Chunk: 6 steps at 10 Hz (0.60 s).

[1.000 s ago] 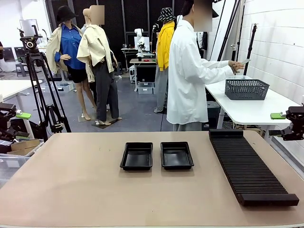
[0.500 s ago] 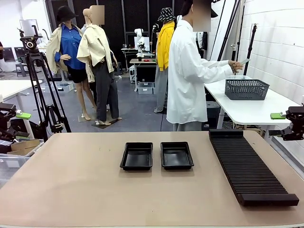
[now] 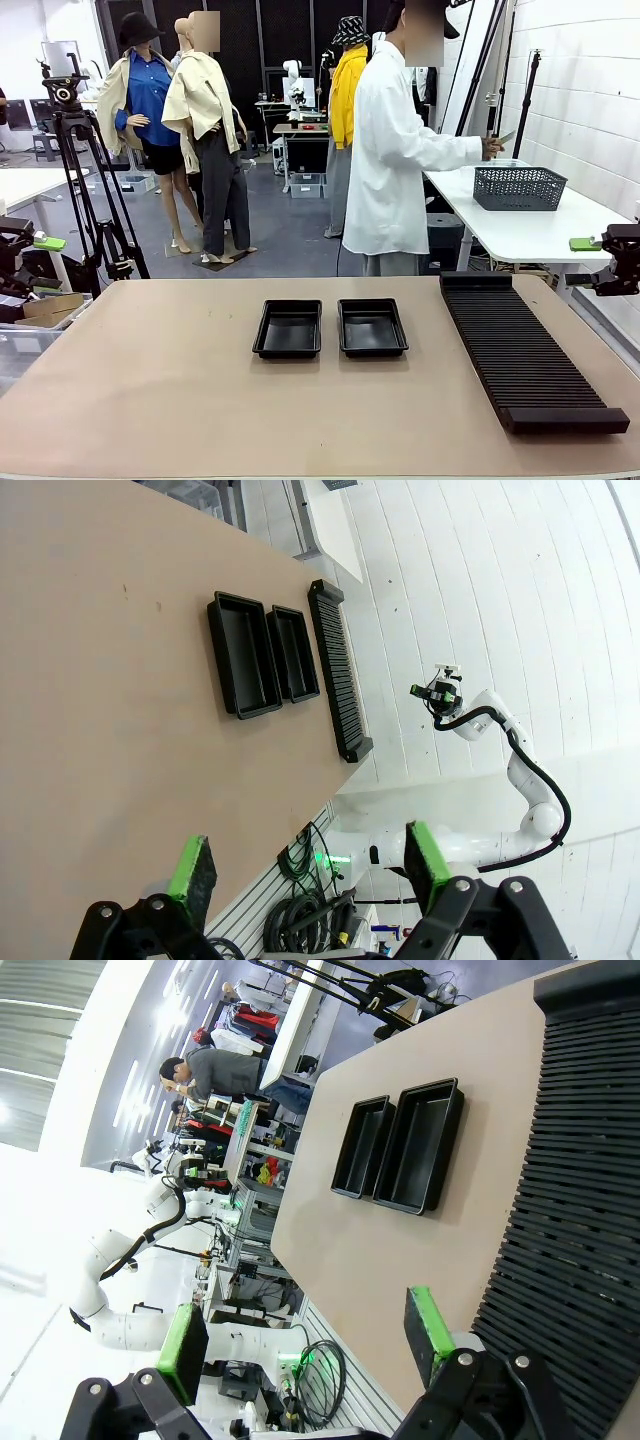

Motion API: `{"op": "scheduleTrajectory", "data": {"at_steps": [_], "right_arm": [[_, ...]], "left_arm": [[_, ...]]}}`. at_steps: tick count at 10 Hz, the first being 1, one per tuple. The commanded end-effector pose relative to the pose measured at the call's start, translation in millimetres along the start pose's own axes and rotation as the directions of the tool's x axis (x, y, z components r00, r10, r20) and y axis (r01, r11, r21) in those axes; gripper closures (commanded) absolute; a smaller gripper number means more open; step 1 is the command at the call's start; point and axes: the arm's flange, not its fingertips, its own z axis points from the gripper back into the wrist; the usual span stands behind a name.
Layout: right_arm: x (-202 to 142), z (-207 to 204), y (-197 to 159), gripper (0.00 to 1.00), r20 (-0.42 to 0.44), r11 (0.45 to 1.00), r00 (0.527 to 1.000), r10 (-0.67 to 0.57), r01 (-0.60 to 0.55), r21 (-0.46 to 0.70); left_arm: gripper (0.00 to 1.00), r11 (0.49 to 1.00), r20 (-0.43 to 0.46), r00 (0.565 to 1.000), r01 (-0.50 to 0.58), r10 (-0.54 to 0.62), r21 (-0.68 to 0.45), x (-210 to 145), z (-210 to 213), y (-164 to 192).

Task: Inspect and transfer BCBs to ESD trays.
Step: Pick up the Blank PCB from the PCB Rack and place it in the left ESD tray.

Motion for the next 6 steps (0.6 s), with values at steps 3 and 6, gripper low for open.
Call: {"op": "scheduleTrajectory", "data": {"at_steps": [3, 6], "right_arm": [[-1.0, 0.5, -1.1, 0.00, -0.006, 1.000, 1.000, -0.005, 0.005, -0.009], [-1.0, 0.5, -1.1, 0.00, -0.006, 1.000, 1.000, -0.005, 0.005, -0.009]], "left_arm": [[0.00, 1.000, -0.002, 1.000, -0.015, 0.015, 0.004, -0.3, 1.8, -1.8], [0.00, 1.000, -0.002, 1.000, -0.015, 0.015, 0.004, -0.3, 1.8, -1.8]]}}
